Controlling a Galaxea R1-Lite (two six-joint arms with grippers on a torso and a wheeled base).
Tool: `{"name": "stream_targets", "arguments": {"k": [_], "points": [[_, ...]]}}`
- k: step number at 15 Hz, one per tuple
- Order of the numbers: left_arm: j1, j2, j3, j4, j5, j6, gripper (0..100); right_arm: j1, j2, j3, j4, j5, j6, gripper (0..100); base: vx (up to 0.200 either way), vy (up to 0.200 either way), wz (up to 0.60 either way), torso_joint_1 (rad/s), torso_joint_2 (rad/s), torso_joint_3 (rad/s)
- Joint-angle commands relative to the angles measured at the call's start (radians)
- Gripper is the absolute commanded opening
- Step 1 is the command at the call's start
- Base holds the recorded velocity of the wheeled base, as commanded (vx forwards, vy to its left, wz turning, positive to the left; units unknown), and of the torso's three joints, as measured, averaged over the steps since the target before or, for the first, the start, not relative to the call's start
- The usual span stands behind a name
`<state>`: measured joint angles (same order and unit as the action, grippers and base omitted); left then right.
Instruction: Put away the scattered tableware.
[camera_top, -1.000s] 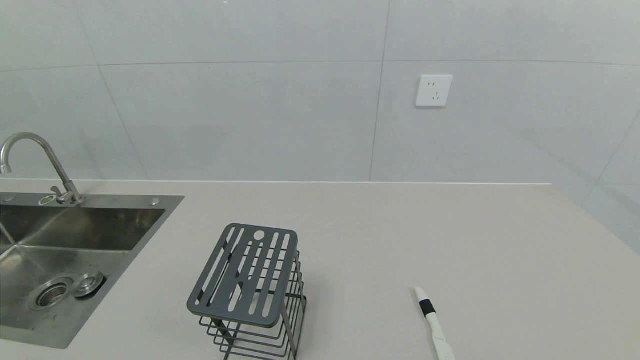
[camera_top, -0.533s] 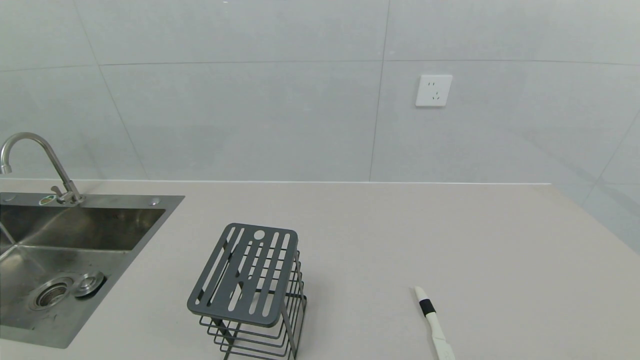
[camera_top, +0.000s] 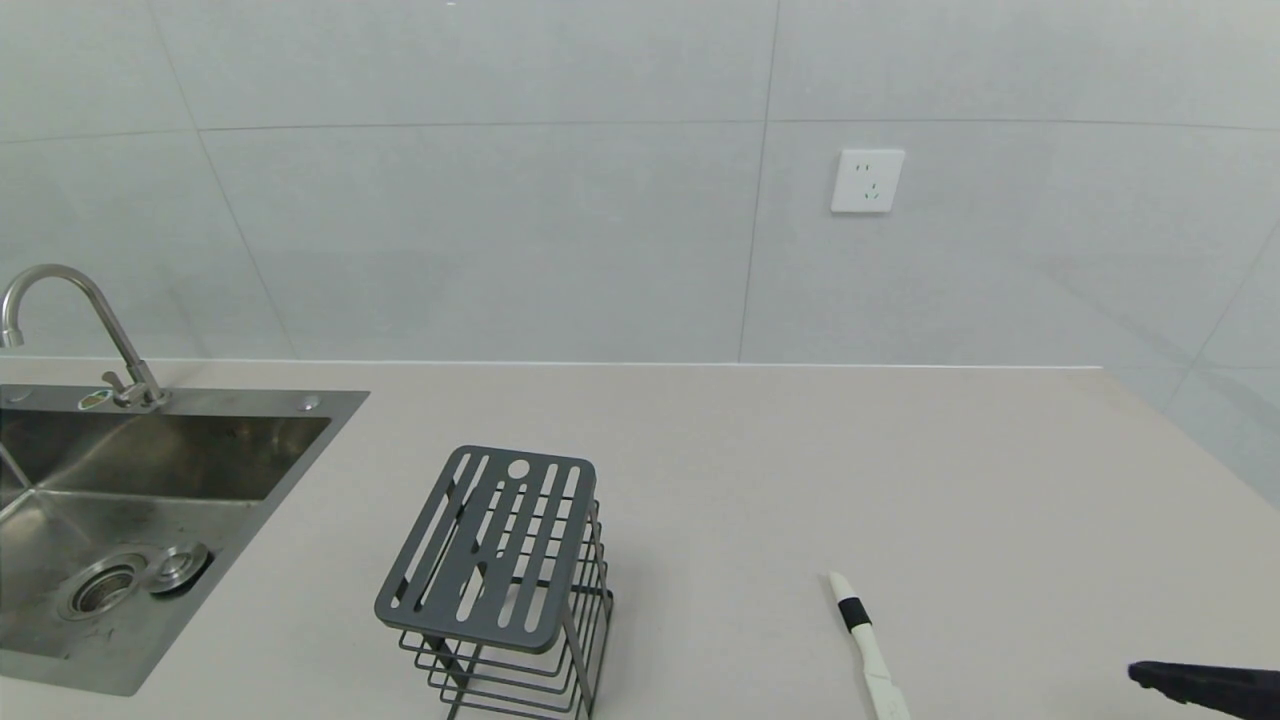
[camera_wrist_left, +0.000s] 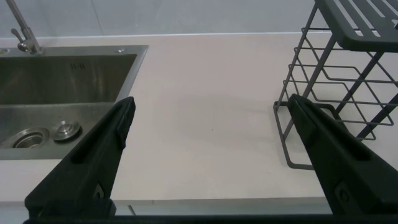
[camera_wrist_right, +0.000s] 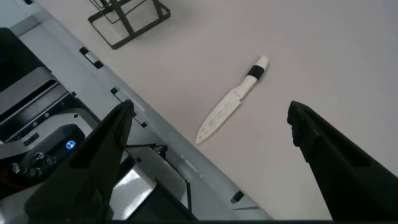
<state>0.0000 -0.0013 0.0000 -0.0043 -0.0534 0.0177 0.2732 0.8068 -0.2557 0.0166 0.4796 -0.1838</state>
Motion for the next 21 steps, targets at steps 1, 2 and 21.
{"name": "stream_targets", "arguments": {"k": [1,2,21], "points": [[0.0,0.001,0.0,0.0,0.0,0.001,100,0.072,0.219,-0.005,-0.072,-0.041,-0.013,100,0.0,0.0,0.0,0.0,0.0,0.0],[0.0,0.001,0.0,0.0,0.0,0.001,100,0.127,0.285,-0.011,-0.11,-0.124,0.001,100,0.0,0.0,0.0,0.0,0.0,0.0],[0.0,0.001,0.0,0.0,0.0,0.001,100,0.523,0.925,-0.137,-0.276,-0.696,0.618,100,0.0,0.0,0.0,0.0,0.0,0.0]]}}
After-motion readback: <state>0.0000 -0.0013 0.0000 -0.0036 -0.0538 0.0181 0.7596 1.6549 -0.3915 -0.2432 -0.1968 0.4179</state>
